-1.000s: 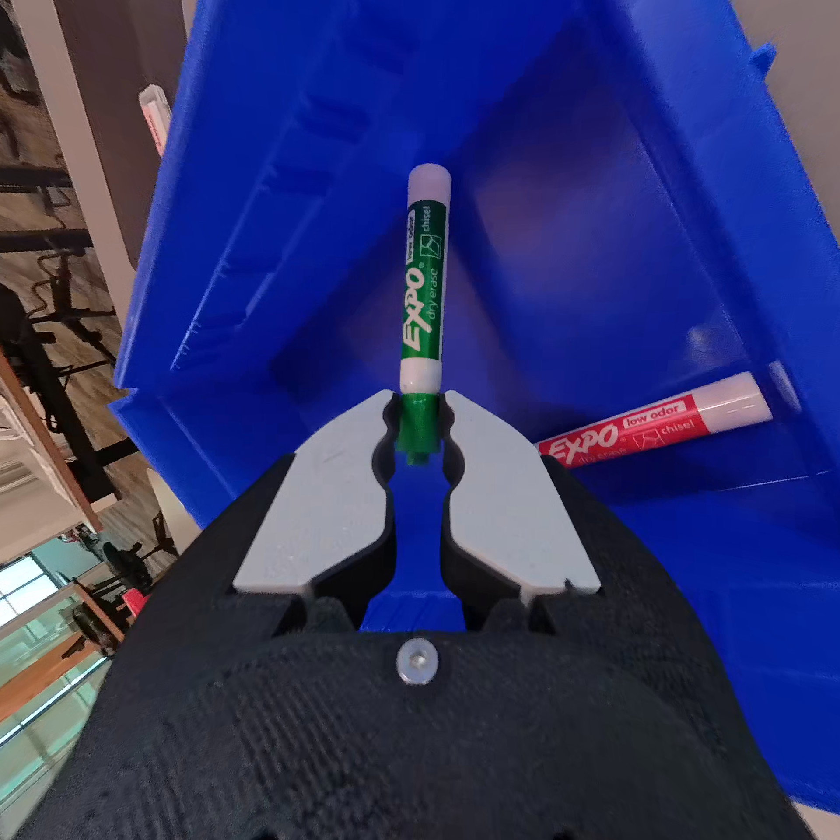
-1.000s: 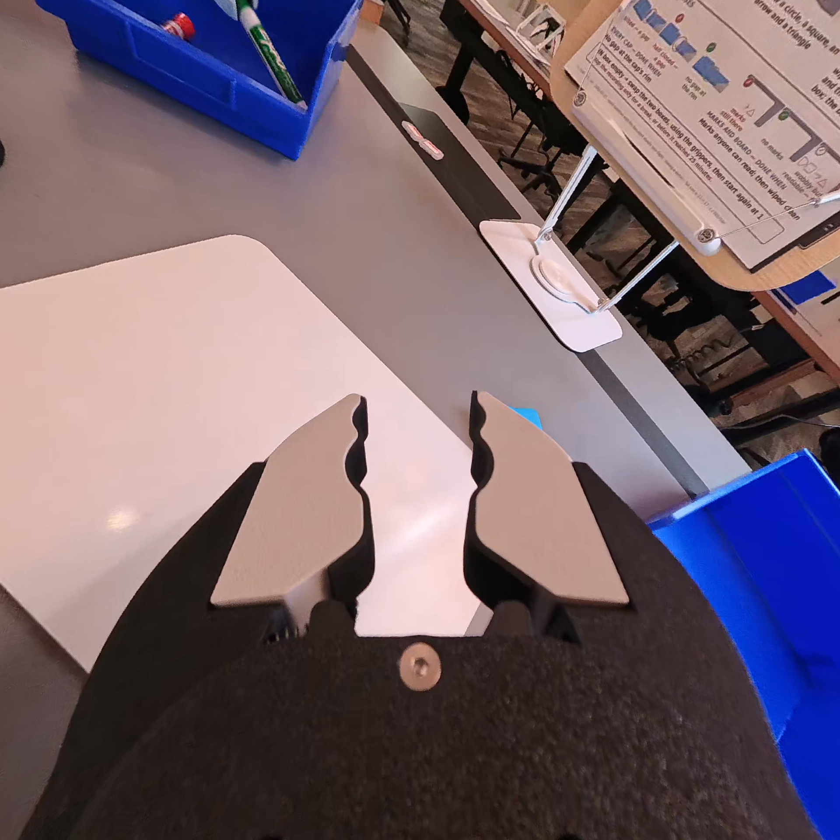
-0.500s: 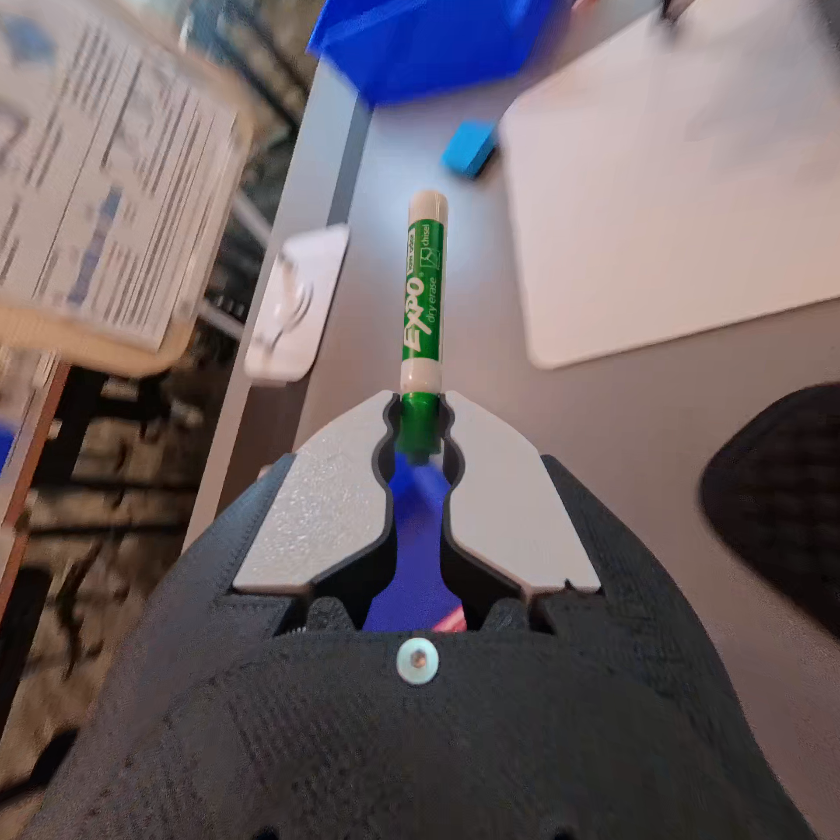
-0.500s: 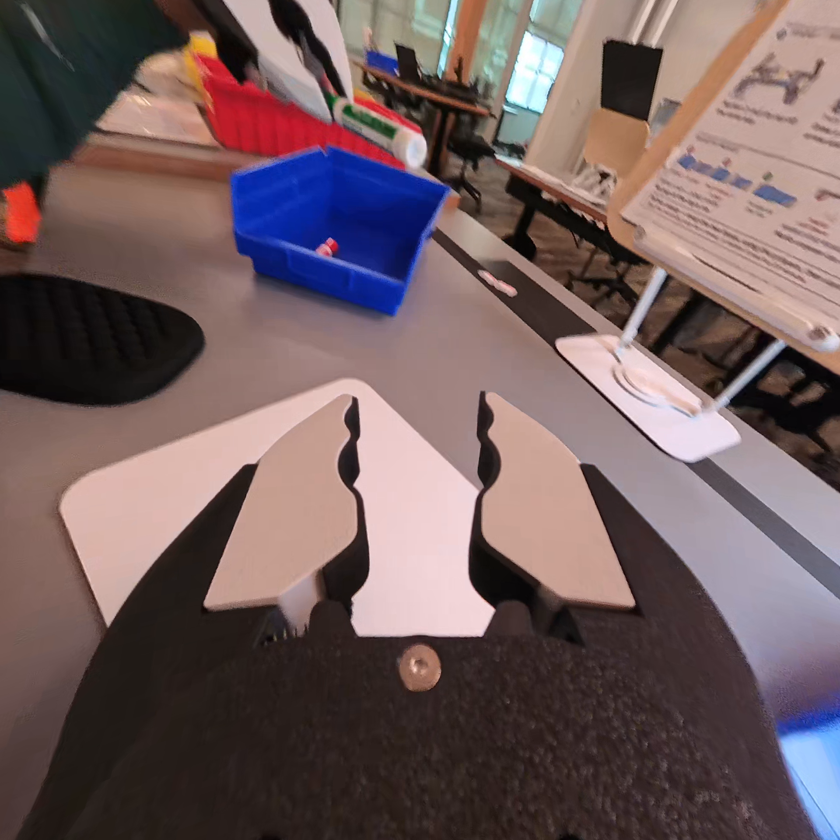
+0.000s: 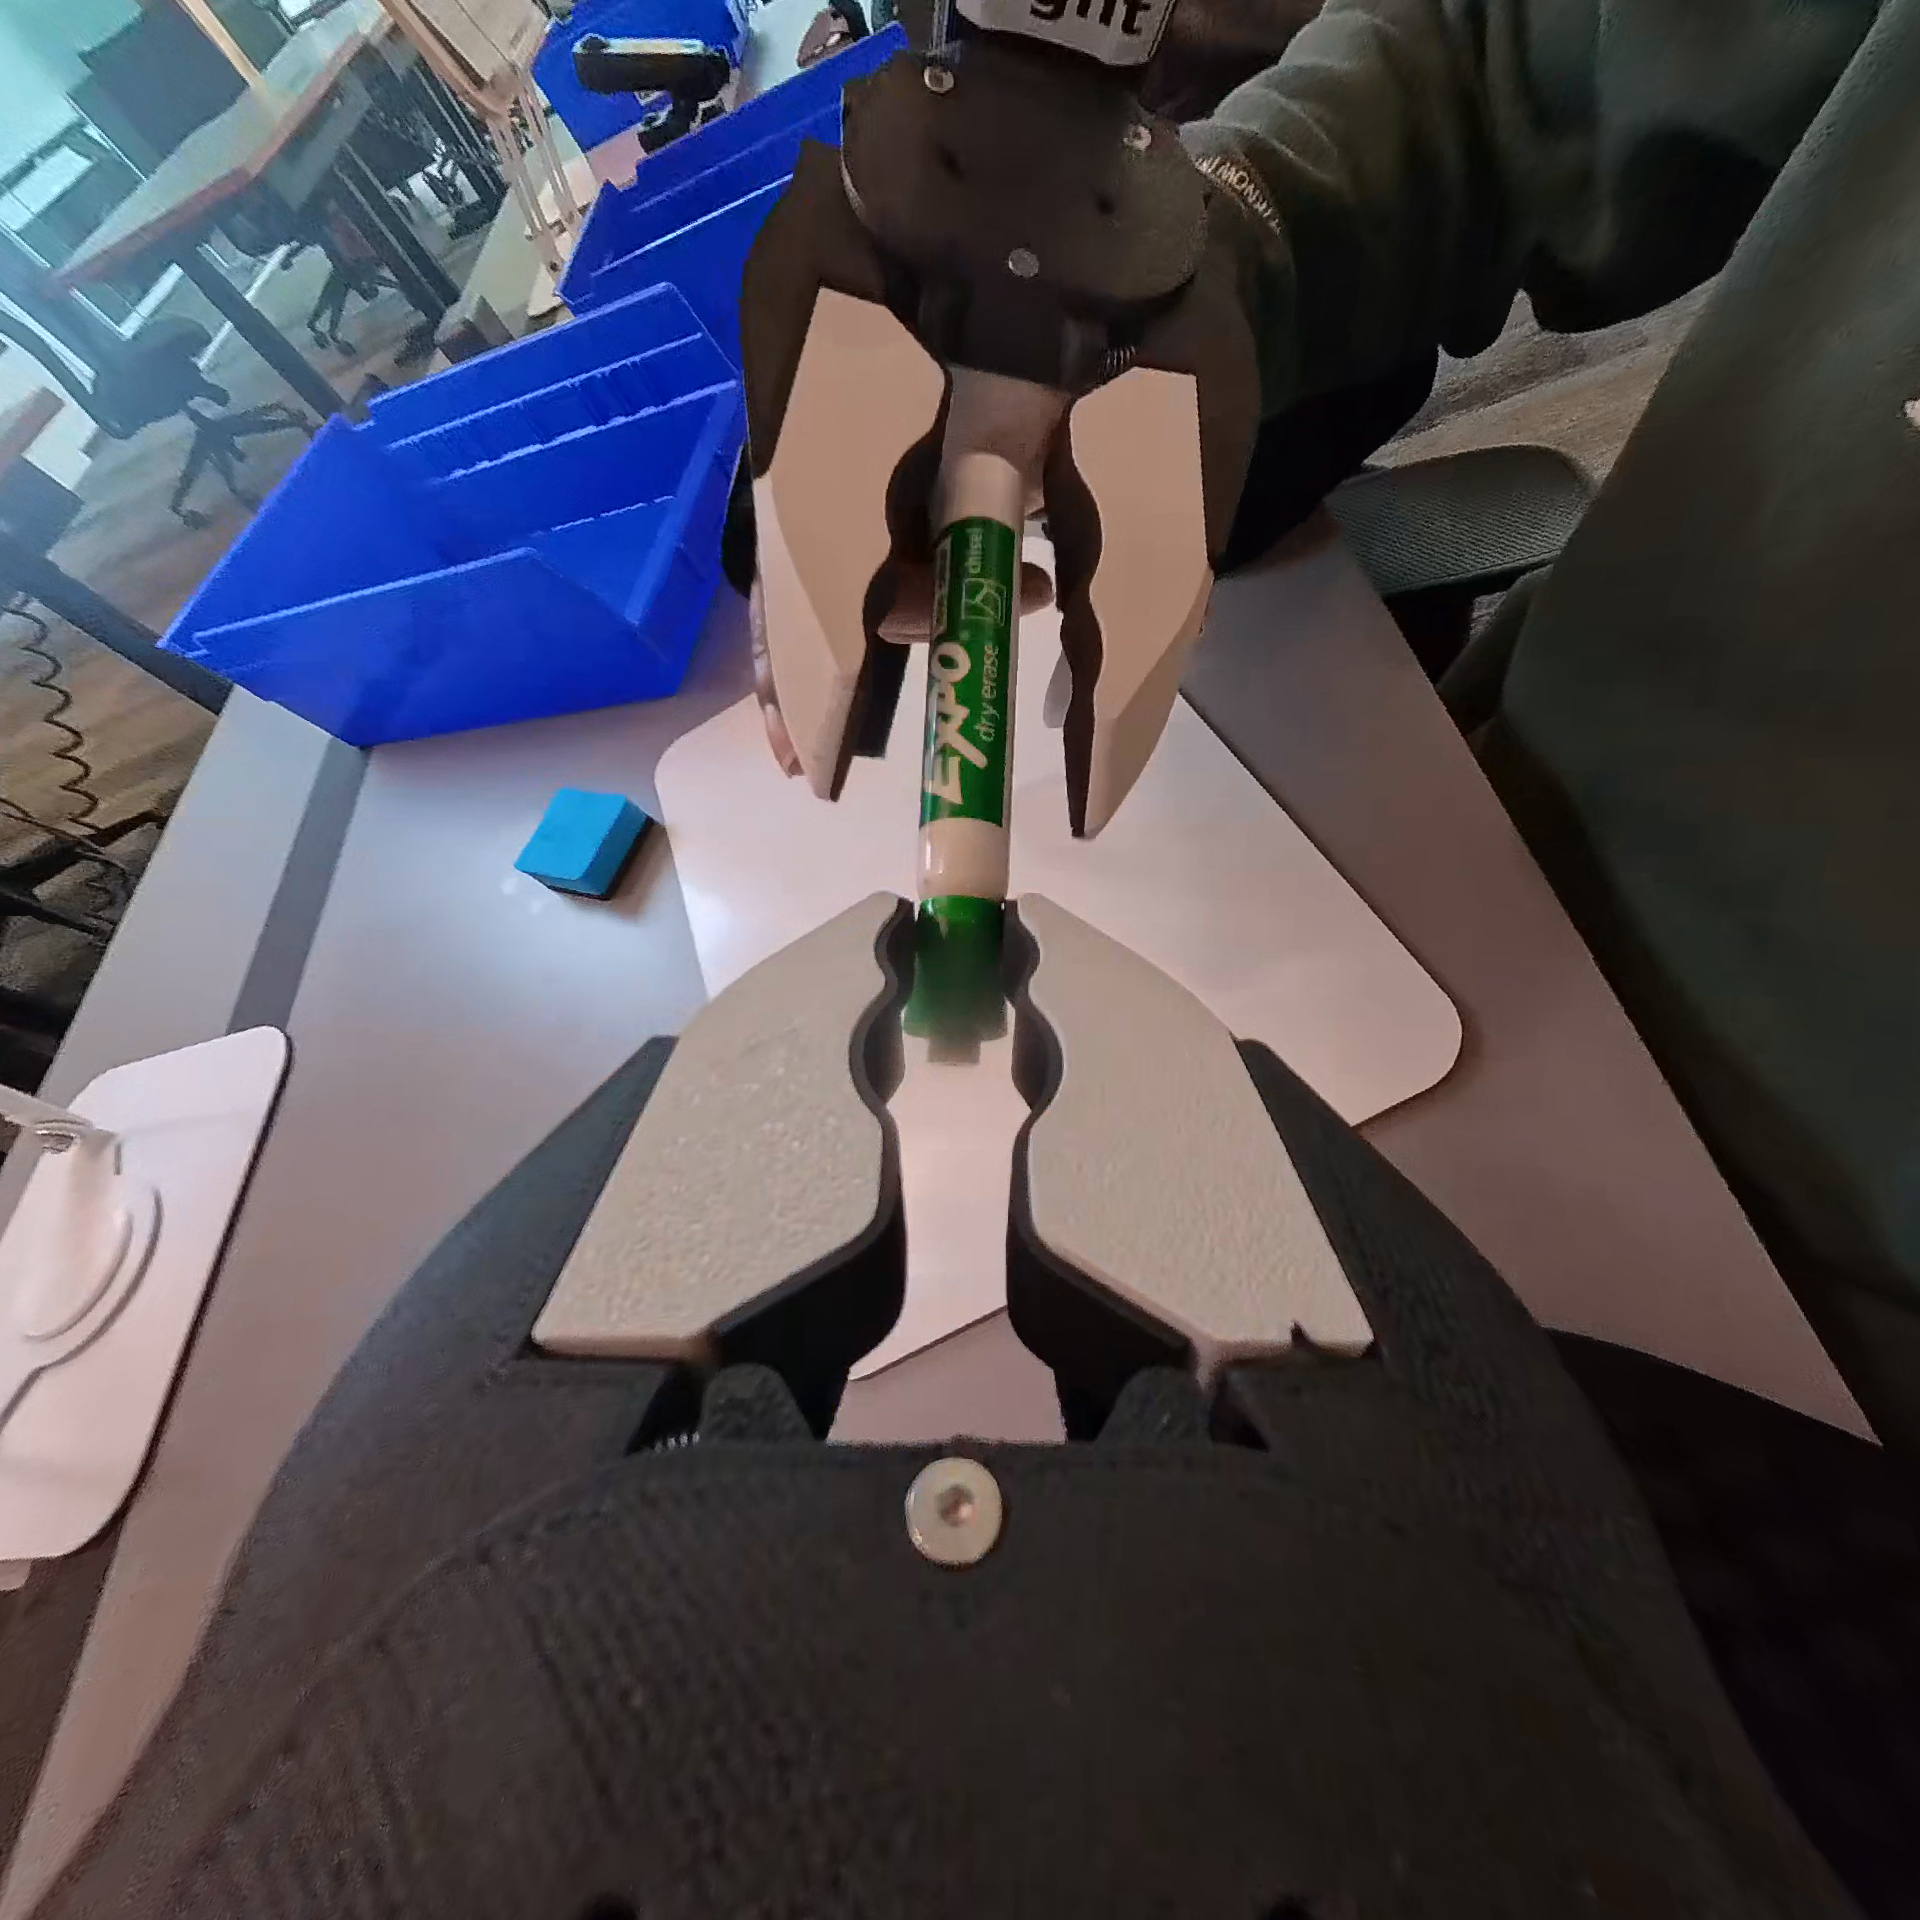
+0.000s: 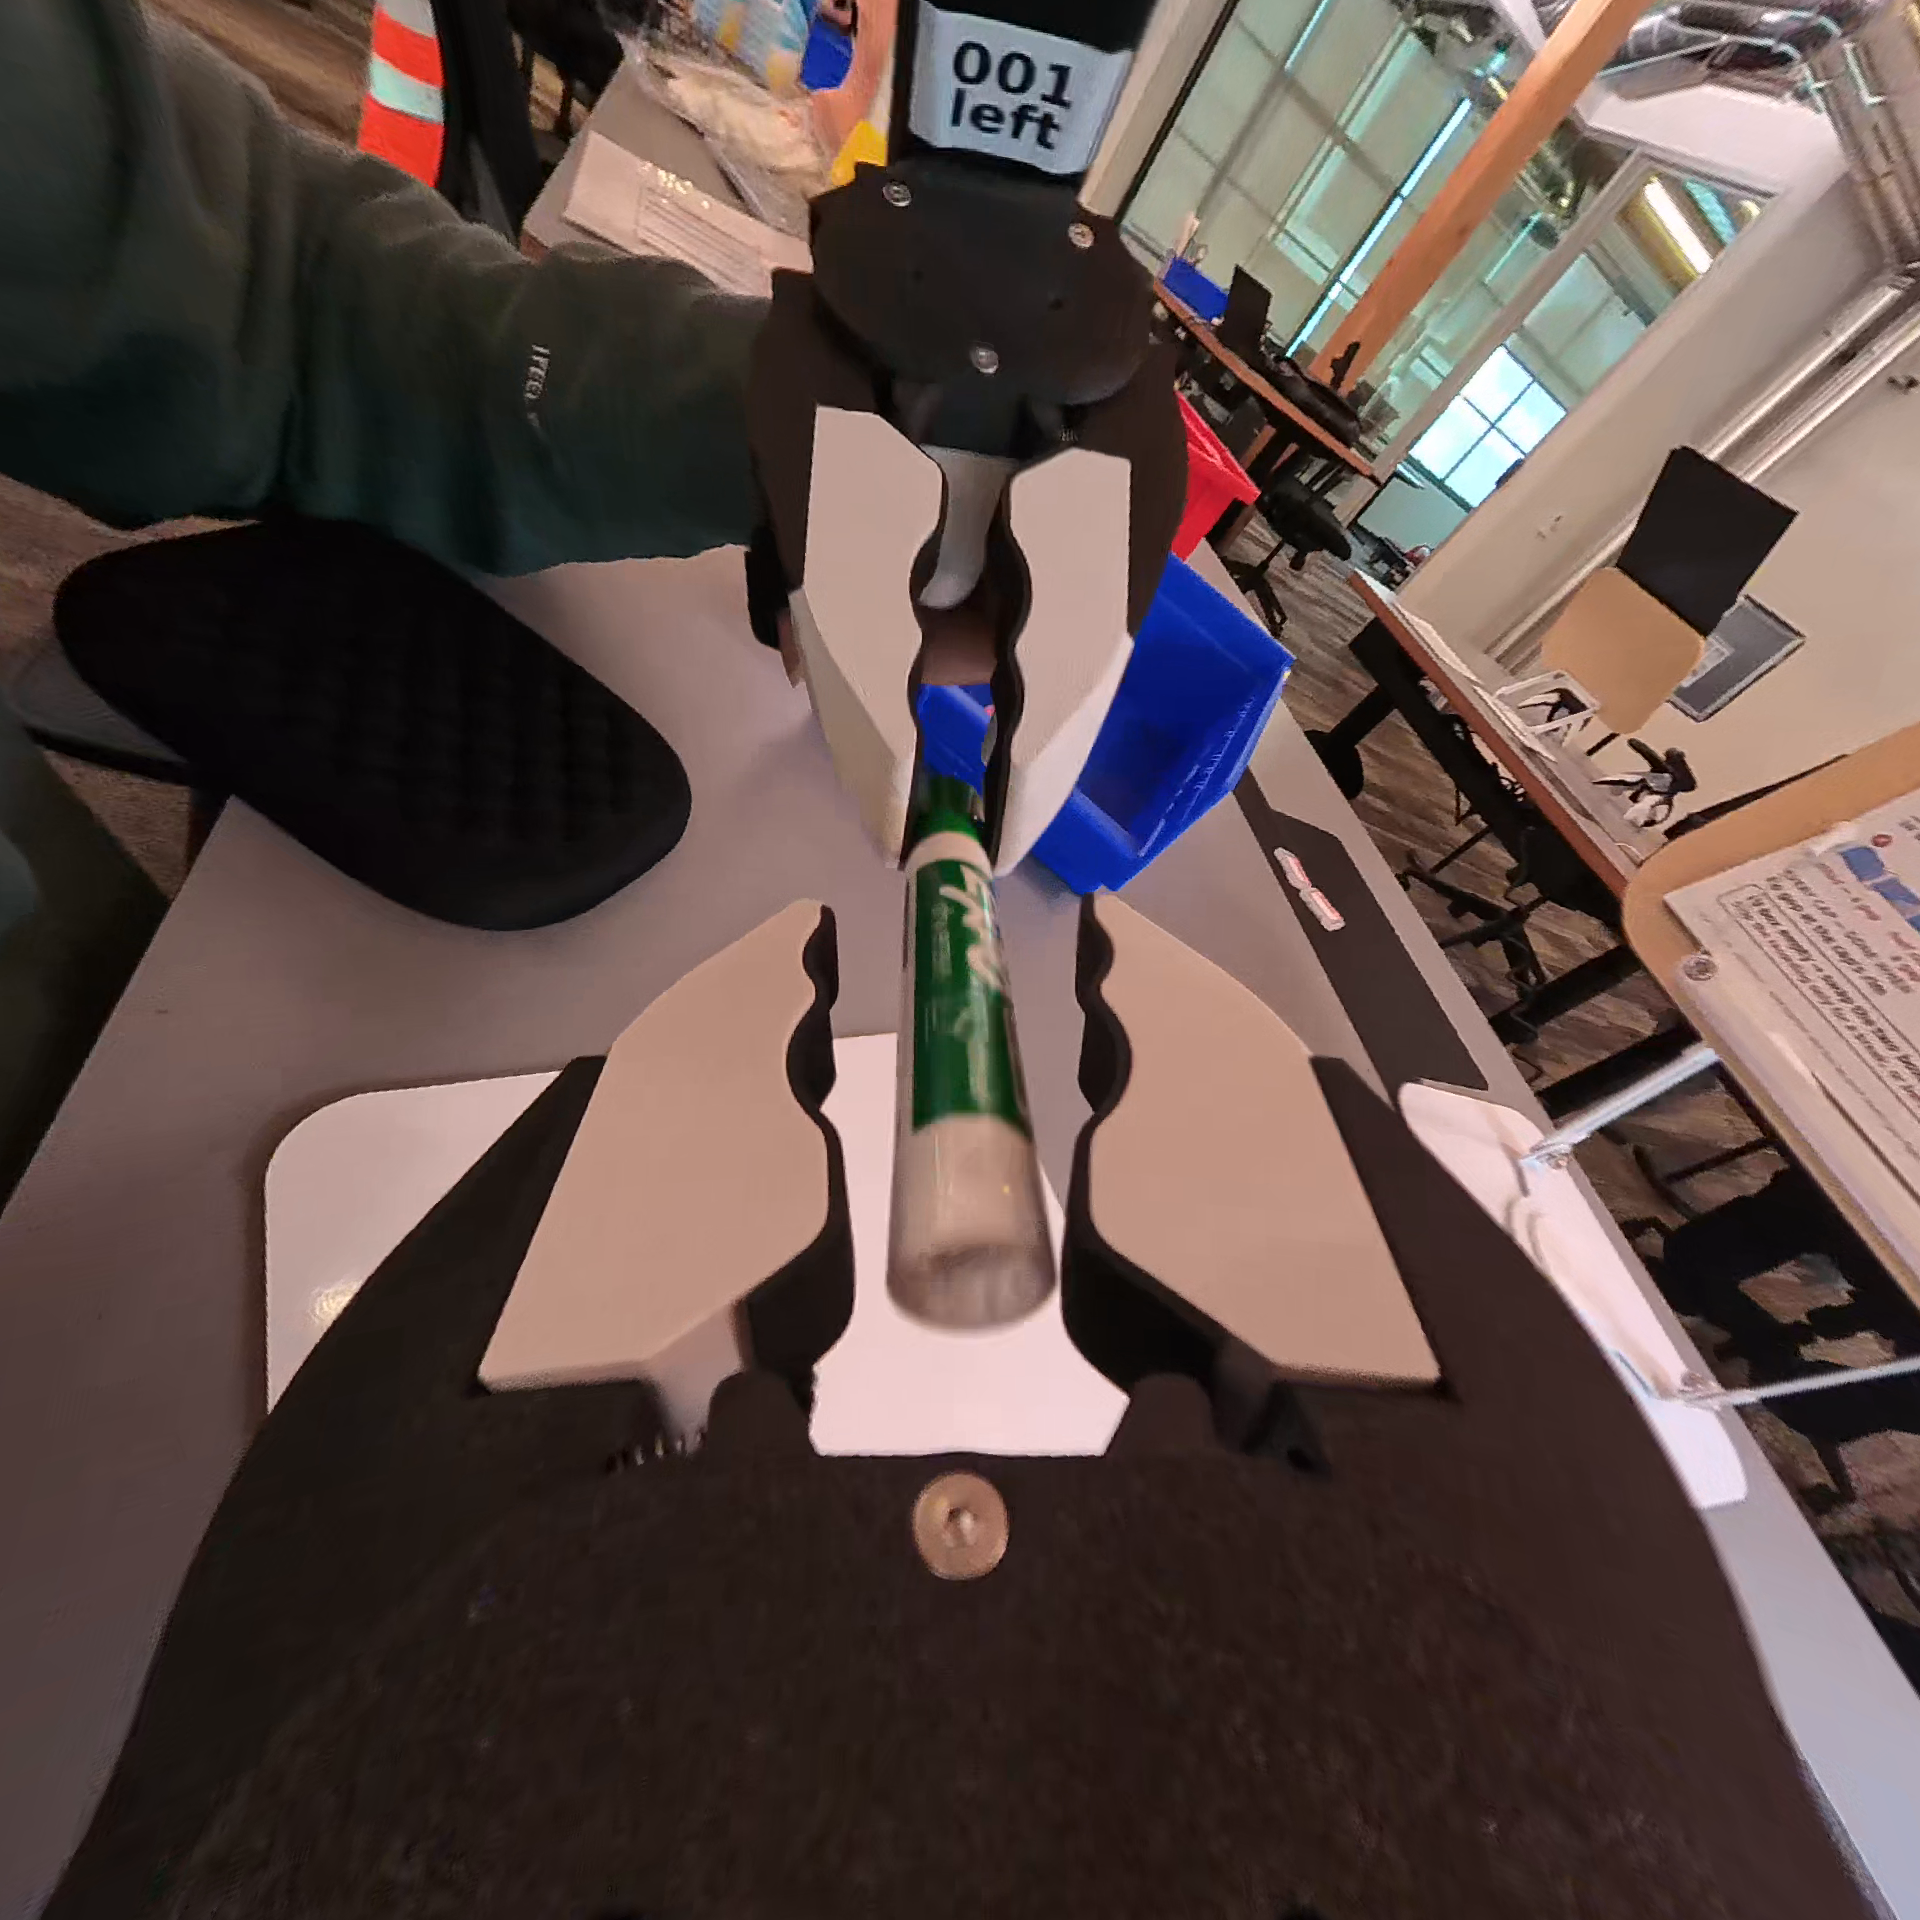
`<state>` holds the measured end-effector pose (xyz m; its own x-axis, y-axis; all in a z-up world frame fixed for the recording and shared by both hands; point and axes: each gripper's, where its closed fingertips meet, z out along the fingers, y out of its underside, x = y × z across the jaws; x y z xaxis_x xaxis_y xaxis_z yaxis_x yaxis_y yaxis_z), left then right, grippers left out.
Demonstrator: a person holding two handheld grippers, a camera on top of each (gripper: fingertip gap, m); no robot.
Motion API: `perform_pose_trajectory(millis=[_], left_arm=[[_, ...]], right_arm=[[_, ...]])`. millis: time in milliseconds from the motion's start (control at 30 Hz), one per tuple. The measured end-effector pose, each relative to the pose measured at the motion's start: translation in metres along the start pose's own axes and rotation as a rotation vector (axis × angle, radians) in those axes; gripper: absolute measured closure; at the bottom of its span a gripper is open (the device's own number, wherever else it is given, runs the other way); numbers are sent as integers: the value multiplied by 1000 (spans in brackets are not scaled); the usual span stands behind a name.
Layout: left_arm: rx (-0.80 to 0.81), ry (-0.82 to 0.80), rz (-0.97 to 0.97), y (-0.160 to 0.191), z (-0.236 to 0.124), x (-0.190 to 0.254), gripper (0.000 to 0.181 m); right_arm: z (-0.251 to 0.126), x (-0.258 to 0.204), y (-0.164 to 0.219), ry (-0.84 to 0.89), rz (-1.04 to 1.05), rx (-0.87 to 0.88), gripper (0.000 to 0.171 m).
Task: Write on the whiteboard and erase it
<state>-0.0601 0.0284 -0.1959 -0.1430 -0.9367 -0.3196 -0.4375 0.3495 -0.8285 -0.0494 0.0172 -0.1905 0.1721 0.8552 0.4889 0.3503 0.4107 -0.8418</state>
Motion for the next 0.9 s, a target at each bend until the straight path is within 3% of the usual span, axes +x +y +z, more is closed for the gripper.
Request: perform_pose_trajectory(millis=[167, 267, 900], left_arm=[[-40, 22, -24, 11, 9, 7, 165], [13, 59, -71, 5, 7, 11, 165], [-39, 118, -161, 24, 22, 19, 165]], right_arm=[[17, -15, 12, -50, -23, -34, 128], [22, -20, 16, -65, -21, -38, 128], [30, -18, 32, -82, 16, -50, 137]])
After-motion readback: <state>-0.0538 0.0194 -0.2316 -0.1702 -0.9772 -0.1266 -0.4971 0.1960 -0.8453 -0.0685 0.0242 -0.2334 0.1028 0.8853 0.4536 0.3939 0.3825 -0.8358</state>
